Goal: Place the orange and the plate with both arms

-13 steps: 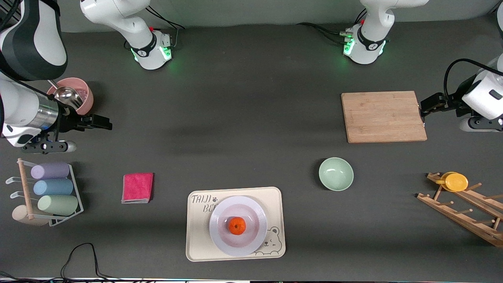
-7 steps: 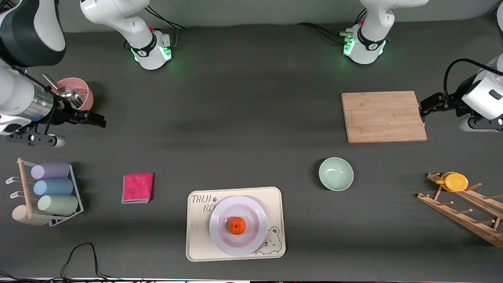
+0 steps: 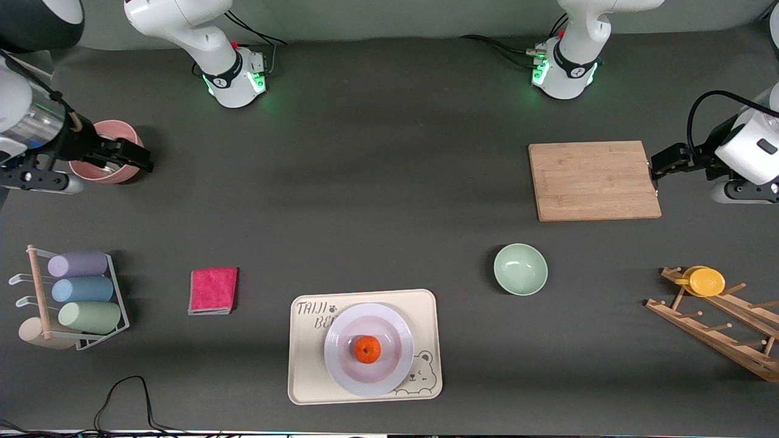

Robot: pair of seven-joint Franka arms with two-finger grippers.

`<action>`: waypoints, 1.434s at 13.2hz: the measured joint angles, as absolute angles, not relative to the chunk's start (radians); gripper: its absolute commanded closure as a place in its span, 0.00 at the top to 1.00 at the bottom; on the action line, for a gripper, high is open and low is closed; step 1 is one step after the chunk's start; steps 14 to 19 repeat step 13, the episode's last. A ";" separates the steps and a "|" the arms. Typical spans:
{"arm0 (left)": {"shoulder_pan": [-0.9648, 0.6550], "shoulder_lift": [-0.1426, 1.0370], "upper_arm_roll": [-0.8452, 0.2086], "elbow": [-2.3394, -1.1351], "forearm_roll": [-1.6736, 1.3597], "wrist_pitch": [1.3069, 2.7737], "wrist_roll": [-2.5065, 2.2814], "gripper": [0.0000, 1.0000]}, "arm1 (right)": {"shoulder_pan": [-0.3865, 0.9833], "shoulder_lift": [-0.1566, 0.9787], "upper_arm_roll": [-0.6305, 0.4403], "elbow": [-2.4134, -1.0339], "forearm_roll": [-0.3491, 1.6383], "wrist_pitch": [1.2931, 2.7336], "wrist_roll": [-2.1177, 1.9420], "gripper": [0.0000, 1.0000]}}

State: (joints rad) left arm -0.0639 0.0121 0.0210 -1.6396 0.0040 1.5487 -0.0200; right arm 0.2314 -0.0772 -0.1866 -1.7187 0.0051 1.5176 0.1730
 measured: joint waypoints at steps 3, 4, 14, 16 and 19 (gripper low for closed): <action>-0.064 0.012 0.021 -1.639 0.004 1.544 -0.020 1.00 | 0.027 -0.100 -0.038 -1.720 0.022 1.491 0.075 1.00; -0.064 0.012 0.021 -1.639 0.004 1.544 -0.020 1.00 | 0.025 -0.105 -0.041 -1.721 0.024 1.490 0.062 1.00; -0.064 0.012 0.021 -1.639 0.004 1.544 -0.020 1.00 | 0.159 -0.095 -0.185 -1.731 0.027 1.496 0.057 1.00; -0.064 0.012 0.021 -1.639 0.004 1.544 -0.020 1.00 | 0.159 -0.095 -0.185 -1.731 0.027 1.496 0.057 1.00; -0.064 0.012 0.021 -1.639 0.004 1.544 -0.020 1.00 | 0.159 -0.095 -0.185 -1.731 0.027 1.496 0.057 1.00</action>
